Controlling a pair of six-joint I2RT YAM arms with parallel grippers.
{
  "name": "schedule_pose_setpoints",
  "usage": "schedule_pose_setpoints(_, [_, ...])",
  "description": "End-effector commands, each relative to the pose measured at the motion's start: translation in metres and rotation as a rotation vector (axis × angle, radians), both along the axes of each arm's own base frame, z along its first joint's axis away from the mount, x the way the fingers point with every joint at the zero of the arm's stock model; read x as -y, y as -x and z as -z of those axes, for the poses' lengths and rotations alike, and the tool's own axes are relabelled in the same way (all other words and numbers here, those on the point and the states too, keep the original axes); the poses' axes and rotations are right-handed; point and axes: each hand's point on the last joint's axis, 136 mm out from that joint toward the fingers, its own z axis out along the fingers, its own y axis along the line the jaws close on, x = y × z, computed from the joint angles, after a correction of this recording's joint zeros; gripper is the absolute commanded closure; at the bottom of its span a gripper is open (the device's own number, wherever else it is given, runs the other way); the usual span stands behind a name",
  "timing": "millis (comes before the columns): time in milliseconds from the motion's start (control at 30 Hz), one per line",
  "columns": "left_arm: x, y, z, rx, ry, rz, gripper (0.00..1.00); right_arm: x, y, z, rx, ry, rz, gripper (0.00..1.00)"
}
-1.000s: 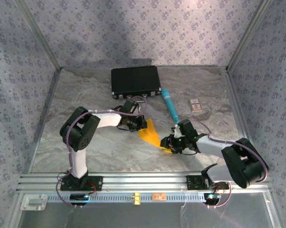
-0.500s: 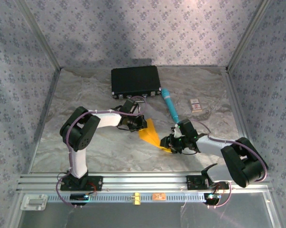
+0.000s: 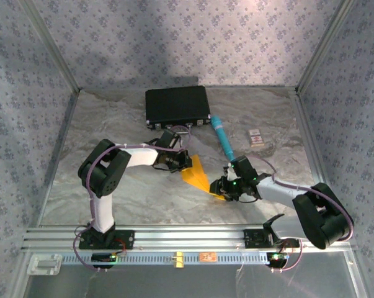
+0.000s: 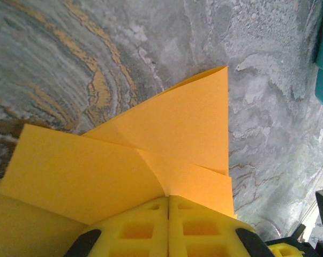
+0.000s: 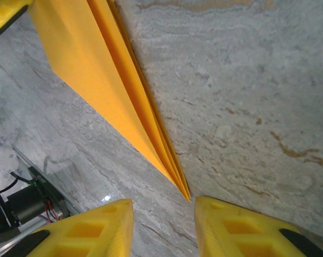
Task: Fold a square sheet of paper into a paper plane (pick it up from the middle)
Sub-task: Turn over the paper at the center of the table.
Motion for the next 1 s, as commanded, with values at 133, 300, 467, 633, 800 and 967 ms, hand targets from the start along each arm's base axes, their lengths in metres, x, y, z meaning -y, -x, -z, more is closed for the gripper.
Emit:
schedule_pose_setpoints(133, [-0.016, 0.011, 0.027, -0.068, -0.074, -0.027, 0.93, -0.008, -0.006, -0.005, 0.021, 0.02, -0.021, 0.64])
schedule_pose_setpoints(300, [-0.016, 0.011, 0.028, -0.069, -0.075, -0.028, 0.93, -0.008, -0.008, 0.003, 0.009, 0.061, -0.011, 0.65])
schedule_pose_setpoints(467, [-0.017, 0.011, 0.026, -0.066, -0.073, -0.026, 0.93, -0.004, -0.006, 0.003, 0.022, 0.106, -0.008, 0.65])
schedule_pose_setpoints(633, [-0.017, 0.011, 0.026, -0.066, -0.074, -0.027, 0.93, 0.005, -0.003, -0.003, 0.039, 0.144, 0.003, 0.65])
schedule_pose_setpoints(800, [-0.016, 0.011, 0.027, -0.065, -0.073, -0.027, 0.93, 0.006, 0.0, -0.001, 0.024, 0.151, 0.0, 0.64])
schedule_pose_setpoints(967, [-0.016, 0.011, 0.026, -0.066, -0.072, -0.028, 0.93, -0.009, -0.002, 0.0, 0.025, 0.103, -0.024, 0.64])
